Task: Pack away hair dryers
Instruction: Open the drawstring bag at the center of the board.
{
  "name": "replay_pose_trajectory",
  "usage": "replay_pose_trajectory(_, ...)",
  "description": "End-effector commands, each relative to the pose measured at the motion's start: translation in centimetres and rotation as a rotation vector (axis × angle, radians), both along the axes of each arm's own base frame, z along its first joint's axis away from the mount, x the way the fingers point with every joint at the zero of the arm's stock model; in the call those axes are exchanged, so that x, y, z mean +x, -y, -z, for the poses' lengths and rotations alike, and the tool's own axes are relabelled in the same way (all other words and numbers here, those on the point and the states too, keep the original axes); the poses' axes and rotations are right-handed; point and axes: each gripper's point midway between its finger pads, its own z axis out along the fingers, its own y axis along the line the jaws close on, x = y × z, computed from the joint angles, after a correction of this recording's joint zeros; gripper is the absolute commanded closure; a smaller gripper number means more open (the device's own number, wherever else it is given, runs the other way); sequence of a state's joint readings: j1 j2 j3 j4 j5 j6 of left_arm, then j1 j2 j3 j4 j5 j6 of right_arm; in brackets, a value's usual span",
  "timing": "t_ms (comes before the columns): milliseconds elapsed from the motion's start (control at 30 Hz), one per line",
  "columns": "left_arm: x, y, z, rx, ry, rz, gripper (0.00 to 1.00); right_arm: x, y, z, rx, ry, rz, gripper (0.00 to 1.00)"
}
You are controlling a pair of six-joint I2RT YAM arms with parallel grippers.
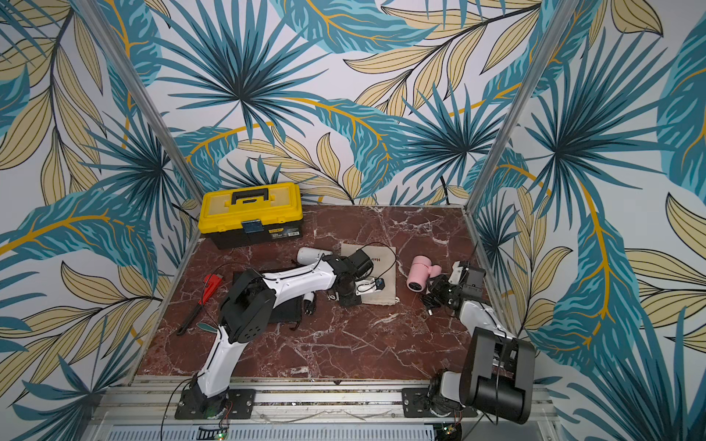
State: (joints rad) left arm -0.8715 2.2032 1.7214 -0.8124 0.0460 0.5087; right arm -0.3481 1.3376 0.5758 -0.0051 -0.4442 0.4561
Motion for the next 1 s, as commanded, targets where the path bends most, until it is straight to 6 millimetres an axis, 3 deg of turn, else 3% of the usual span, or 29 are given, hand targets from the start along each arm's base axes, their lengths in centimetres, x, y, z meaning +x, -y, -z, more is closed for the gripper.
replay_pose_trajectory(0,0.3,1.3,-1.9,-0.071,-0.014,0.008,0.91,-1.5,-0.8,1.5,0.044,-0.057,-0.012,0.94)
replay_pose_trajectory(233,2.5,2.9,-4.2,-0.155,0.003,-0.047,0.94,-2.7,-1.0,-0.5,-0.006,-0.021,-0.031,1.00)
replay_pose_trajectory(600,7.7,3.7,-6.1,-0.230,0.048,-0.217,0.94,-4.0,-3.0,-7.3,0.025,0.172,-0.065,1.00)
replay_pose_trajectory(767,9.0,4.1,-6.6,-0.264,0.046,-0.273,0.95,-5.0,-6.4,-8.9,0.171,0.217,-0.165,1.00)
replay_pose_trajectory(967,10.6,4.8,-8.9,-0.314,0.097,-0.331,0.95,-6.8,-11.5,-7.7,0.198,0.160,-0.325,1.00)
